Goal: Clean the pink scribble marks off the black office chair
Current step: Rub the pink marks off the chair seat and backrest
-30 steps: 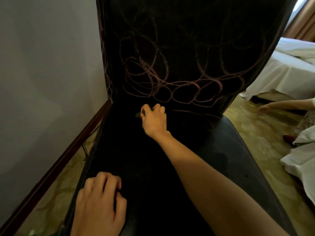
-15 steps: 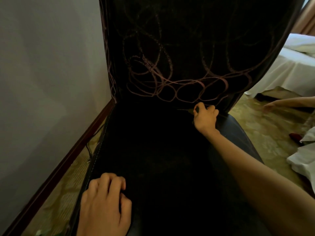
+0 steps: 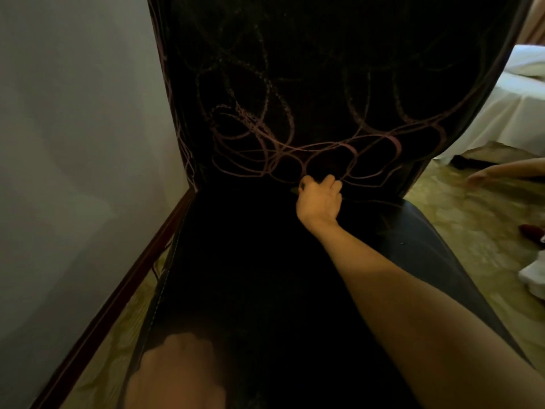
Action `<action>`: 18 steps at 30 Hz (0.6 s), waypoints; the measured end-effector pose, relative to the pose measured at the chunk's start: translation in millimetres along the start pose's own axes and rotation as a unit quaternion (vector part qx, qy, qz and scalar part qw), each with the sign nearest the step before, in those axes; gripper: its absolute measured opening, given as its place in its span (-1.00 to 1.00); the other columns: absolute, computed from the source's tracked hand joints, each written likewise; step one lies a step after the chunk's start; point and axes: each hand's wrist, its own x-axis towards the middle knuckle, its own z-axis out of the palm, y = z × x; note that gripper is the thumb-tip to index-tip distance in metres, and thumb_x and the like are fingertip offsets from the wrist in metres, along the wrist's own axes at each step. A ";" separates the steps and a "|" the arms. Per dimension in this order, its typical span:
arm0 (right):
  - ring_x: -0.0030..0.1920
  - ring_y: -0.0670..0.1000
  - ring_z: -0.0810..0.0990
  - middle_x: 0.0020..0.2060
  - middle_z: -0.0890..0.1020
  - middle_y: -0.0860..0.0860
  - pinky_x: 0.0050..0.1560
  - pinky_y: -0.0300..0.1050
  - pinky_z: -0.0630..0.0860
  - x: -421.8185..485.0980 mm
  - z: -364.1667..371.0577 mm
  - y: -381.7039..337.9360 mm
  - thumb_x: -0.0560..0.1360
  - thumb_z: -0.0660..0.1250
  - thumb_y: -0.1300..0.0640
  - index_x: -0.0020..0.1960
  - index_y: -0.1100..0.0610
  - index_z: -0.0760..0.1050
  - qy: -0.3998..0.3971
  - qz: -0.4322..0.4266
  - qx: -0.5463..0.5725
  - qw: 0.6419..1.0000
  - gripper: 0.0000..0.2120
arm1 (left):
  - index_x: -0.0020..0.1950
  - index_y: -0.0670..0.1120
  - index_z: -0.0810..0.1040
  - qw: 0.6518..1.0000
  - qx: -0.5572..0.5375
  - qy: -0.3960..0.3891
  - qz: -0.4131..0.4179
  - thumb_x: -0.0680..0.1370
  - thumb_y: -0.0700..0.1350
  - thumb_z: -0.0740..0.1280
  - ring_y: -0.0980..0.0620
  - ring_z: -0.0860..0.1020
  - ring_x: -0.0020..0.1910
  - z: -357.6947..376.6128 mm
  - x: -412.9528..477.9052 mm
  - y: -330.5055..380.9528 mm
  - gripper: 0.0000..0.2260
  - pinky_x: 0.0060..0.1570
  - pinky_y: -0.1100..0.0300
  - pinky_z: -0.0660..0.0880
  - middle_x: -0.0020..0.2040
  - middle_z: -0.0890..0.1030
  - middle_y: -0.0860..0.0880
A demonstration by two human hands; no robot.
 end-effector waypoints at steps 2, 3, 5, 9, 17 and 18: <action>0.23 0.25 0.33 0.23 0.38 0.23 0.18 0.06 0.36 10.0 -6.0 34.1 0.59 0.16 0.08 0.24 0.07 0.47 0.012 0.035 -0.026 0.999 -0.73 | -0.18 0.14 0.27 1.000 -0.001 -0.002 0.002 0.24 -0.01 0.09 0.02 0.33 -0.19 1.4 0.2 -2.2 -0.82 -0.25 0.16 0.25 -0.11 0.35 0.12; 0.22 0.27 0.33 0.22 0.38 0.25 0.18 0.07 0.36 13.9 -9.7 52.1 0.60 0.15 0.06 0.25 0.08 0.47 0.016 0.056 -0.032 0.998 -0.72 | -0.18 0.14 0.27 1.000 0.001 -0.004 -0.002 0.23 0.00 0.09 0.03 0.33 -0.18 1.5 0.6 -2.2 -0.81 -0.25 0.16 0.25 -0.10 0.35 0.13; 0.20 0.30 0.33 0.21 0.37 0.28 0.17 0.10 0.35 19.4 -17.4 83.8 0.61 0.14 0.06 0.26 0.12 0.46 0.016 0.093 -0.032 0.995 -0.71 | -0.17 0.16 0.27 1.000 0.003 -0.006 -0.007 0.23 0.01 0.09 0.04 0.32 -0.17 1.6 1.8 -0.9 -0.81 -0.25 0.16 0.25 -0.10 0.35 0.14; 0.18 0.32 0.32 0.19 0.36 0.31 0.16 0.13 0.32 22.4 -22.9 107.4 0.62 0.13 0.14 0.25 0.17 0.43 0.016 0.111 -0.023 0.993 -0.75 | -0.18 0.14 0.27 1.000 0.000 0.001 -0.015 0.24 0.00 0.08 0.00 0.36 -0.19 1.1 2.3 1.0 -0.82 -0.23 0.16 0.26 -0.10 0.36 0.12; 0.12 0.29 0.39 0.09 0.45 0.29 0.08 0.05 0.37 -11.3 -30.9 51.1 0.56 0.24 0.10 0.15 0.15 0.51 0.073 -0.009 0.097 0.993 -0.78 | -0.17 0.14 0.26 0.999 0.028 -0.028 -0.023 0.24 0.00 0.07 -0.08 0.44 -0.22 -0.6 1.5 2.3 -0.82 -0.27 0.15 0.25 -0.10 0.37 0.09; 0.11 0.27 0.40 0.07 0.46 0.26 0.07 0.03 0.38 -22.1 -28.8 34.3 0.55 0.25 0.09 0.14 0.13 0.52 0.073 -0.050 0.108 0.990 -0.79 | -0.17 0.14 0.26 0.999 0.032 -0.032 -0.020 0.24 0.01 0.07 -0.05 0.42 -0.20 -1.0 1.9 2.0 -0.81 -0.28 0.15 0.25 -0.10 0.37 0.09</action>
